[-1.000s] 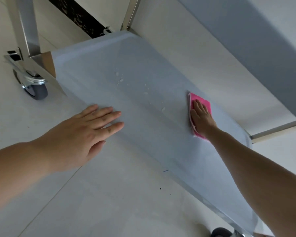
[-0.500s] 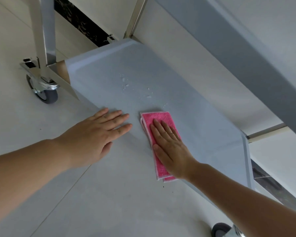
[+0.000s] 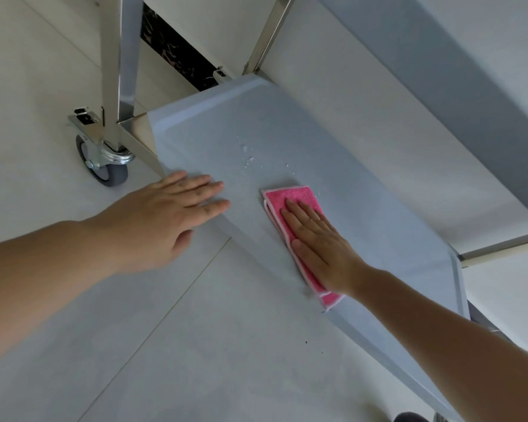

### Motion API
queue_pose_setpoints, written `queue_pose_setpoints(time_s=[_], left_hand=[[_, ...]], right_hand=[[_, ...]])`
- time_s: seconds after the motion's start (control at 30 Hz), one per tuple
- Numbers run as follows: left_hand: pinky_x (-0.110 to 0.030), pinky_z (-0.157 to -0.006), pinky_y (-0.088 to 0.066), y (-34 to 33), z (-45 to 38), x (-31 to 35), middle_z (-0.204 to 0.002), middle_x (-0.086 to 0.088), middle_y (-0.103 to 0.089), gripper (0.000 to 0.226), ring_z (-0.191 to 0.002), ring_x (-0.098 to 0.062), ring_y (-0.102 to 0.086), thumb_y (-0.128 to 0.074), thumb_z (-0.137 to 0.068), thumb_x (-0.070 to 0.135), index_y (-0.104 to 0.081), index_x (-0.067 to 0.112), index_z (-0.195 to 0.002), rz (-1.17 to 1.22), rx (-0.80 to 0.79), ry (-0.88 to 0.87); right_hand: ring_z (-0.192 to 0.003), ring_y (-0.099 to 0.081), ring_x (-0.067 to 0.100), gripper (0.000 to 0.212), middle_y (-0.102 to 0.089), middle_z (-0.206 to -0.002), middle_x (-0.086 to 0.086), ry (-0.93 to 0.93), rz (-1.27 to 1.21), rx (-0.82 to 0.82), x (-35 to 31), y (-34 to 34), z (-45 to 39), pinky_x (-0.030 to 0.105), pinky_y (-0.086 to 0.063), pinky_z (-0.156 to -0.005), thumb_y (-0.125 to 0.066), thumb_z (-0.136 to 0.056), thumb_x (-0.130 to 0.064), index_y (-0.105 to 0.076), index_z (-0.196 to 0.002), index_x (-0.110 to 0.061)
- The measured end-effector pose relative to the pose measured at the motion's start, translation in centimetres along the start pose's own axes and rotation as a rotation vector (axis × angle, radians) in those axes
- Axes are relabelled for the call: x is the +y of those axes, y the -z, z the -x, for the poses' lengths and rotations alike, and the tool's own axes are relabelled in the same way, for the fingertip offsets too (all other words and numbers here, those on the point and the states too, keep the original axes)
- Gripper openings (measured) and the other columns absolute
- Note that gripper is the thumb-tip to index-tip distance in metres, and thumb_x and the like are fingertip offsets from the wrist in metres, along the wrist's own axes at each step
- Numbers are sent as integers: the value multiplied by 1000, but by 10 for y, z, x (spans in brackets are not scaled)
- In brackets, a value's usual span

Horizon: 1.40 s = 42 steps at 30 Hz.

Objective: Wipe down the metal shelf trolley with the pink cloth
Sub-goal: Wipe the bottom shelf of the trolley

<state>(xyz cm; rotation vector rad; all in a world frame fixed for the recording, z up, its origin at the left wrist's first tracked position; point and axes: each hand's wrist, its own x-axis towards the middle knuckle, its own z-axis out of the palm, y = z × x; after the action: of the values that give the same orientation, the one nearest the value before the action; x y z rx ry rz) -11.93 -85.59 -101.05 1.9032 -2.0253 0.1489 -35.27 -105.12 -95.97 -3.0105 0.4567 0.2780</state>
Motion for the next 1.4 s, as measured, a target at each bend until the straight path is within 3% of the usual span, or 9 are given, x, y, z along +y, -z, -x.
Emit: queue_pose_setpoints(time_s=[0.13, 0.27, 0.37, 0.47, 0.53, 0.8, 1.0, 1.17, 1.4], left_hand=[[-36, -110, -15, 7, -2, -12, -146, -9, -35, 65, -135, -26, -31, -66, -76, 11, -43, 13, -137, -23, 38, -25], [-31, -115, -5, 5, 1, -21, -153, 2, -17, 66, -141, -13, -8, -52, -87, 18, -17, 26, -142, 12, -38, 22], [-31, -115, -5, 2, 2, -20, -152, 3, -18, 66, -141, -12, -9, -53, -86, 16, -19, 27, -142, 42, -25, 21], [-31, -114, -7, 2, 3, -21, -151, 1, -24, 67, -140, -15, -16, -58, -82, 13, -29, 24, -142, 52, -1, 14], [-31, -114, -6, 2, 3, -22, -151, 2, -24, 68, -140, -14, -16, -58, -82, 12, -29, 25, -142, 62, 1, 15], [-32, -112, -8, 3, 2, -24, -151, 1, -26, 72, -140, -16, -18, -62, -78, 8, -31, 25, -141, 84, 3, 21], [-27, -114, 5, 0, 4, -24, -154, 7, -9, 72, -142, -6, 0, -52, -84, 12, -19, 31, -145, 120, -46, 39], [-29, -114, 5, -1, 4, -24, -155, 6, -9, 75, -142, -8, -1, -53, -82, 10, -17, 30, -145, 119, -54, 36], [-24, -111, 17, 0, 4, -26, -154, 11, 5, 75, -138, -1, 18, -44, -85, 13, -3, 36, -143, 129, -83, 39]], right_hand=[[-145, -6, 24, 51, -11, -155, 8, -51, -17, 80, 27, 5, -24, 41, -7, -119, -23, -95, -31, -6, -142, -18], [-144, -11, 26, 52, -15, -154, 12, -152, -24, 133, 59, 9, -43, 41, -10, -119, -24, -96, -28, -18, -144, -10], [-144, -11, 21, 47, -17, -155, 9, -227, 8, 148, 82, 14, -55, 39, -10, -119, -31, -101, -21, -23, -146, -10], [-135, -22, 52, 42, -25, -142, 38, -194, 141, 81, 102, 18, -60, 60, -22, -111, -39, -97, -5, -32, -133, 16], [-127, -25, 61, 41, -29, -134, 46, -212, 206, 32, 114, 19, -62, 68, -25, -105, -36, -97, -7, -37, -125, 22], [-142, -10, 42, 56, -14, -150, 31, -328, 293, 1, 163, 21, -89, 46, -9, -118, -51, -92, -6, -25, -139, 10], [-143, -6, 39, 56, -10, -153, 27, -413, 318, -21, 178, 22, -104, 46, -8, -117, -48, -93, -9, -23, -142, 6], [-143, -5, 38, 60, -9, -154, 25, -496, 316, -57, 174, 23, -117, 46, -7, -117, -52, -90, -8, -25, -142, 5], [-144, -3, 35, 56, -8, -155, 23, -342, 358, -9, 123, 17, -137, 44, -6, -118, -41, -96, -17, -21, -143, 4]])
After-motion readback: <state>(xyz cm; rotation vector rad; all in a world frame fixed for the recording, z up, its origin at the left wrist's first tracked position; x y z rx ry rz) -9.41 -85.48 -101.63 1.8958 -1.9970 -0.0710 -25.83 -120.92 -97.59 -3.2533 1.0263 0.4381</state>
